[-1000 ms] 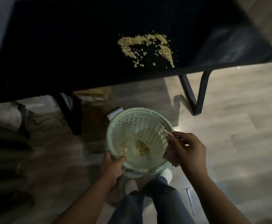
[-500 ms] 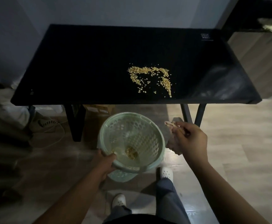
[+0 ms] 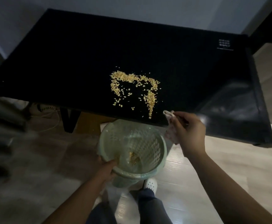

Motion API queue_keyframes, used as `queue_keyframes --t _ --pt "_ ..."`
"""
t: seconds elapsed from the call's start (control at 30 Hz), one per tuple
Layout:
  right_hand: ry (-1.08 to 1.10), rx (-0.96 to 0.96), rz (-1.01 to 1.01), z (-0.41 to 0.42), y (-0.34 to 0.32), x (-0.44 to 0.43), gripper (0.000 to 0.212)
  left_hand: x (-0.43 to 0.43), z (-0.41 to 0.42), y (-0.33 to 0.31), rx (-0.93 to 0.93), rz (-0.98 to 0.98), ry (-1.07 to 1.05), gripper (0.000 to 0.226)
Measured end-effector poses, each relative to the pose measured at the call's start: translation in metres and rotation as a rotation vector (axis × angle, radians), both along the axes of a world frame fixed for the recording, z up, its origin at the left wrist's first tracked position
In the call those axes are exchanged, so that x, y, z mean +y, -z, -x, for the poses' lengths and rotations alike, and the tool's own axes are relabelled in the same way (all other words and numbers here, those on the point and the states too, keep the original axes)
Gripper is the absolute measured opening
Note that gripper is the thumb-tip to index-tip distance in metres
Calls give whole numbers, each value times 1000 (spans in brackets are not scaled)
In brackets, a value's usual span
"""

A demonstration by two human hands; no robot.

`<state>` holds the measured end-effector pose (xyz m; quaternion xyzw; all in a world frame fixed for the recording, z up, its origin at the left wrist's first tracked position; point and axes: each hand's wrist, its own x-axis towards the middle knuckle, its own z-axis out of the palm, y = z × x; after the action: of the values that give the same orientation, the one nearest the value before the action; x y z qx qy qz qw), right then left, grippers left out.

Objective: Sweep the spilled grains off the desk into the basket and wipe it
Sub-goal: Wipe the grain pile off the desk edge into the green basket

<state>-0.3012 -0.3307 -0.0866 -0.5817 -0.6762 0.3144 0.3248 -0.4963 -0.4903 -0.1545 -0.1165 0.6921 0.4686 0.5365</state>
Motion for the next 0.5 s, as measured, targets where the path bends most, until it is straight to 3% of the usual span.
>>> queue_keyframes --t 0.3,0.5 --pt "10 -36 -54 35 47 115 22 30 5 28 74 34 13 39" --pt "-8 -24 -36 56 76 122 23 36 16 40 58 51 34 36"
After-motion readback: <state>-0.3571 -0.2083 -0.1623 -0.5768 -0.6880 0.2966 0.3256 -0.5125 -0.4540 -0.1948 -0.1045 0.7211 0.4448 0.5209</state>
